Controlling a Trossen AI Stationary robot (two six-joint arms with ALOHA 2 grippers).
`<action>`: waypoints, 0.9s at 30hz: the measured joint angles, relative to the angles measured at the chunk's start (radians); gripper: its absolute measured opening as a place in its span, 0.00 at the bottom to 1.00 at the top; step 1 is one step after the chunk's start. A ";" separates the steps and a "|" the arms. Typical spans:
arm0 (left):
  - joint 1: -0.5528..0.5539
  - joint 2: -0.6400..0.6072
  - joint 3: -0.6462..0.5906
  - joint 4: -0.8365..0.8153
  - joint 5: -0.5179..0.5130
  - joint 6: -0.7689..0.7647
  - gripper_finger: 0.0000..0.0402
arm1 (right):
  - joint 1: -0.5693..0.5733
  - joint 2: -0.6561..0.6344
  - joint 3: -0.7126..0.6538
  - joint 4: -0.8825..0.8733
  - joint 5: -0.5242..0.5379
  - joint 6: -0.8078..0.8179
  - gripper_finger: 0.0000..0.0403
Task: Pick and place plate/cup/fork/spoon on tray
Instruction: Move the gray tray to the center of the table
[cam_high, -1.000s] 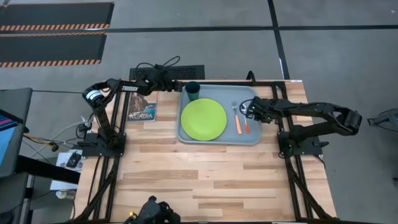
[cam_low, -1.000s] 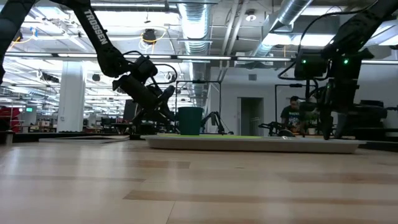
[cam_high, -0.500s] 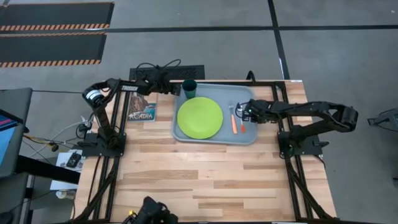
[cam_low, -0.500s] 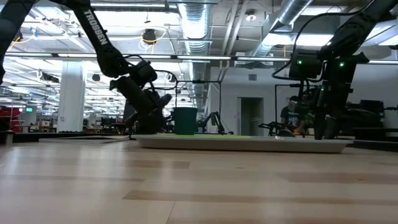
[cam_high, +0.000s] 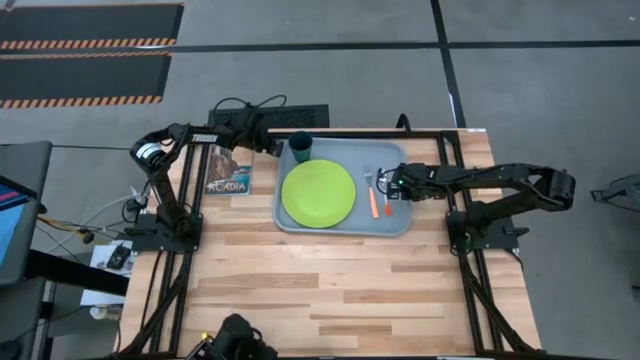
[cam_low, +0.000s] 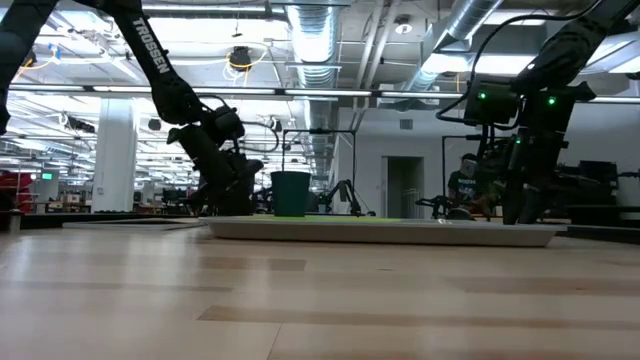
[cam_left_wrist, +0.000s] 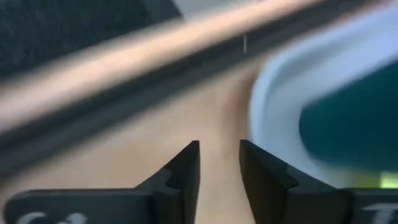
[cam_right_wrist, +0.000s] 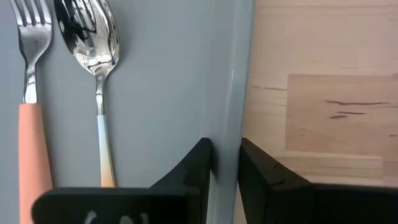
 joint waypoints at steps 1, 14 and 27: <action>0.000 0.000 0.000 -0.038 0.023 0.000 0.27 | 0.000 0.000 0.000 0.001 0.001 0.000 0.19; -0.051 -0.006 -0.004 -0.134 0.062 0.014 0.53 | 0.001 0.001 -0.002 0.001 0.031 -0.017 0.20; 0.023 -0.117 -0.009 -0.286 0.110 -0.022 0.52 | 0.000 0.002 -0.002 0.005 0.031 -0.047 0.20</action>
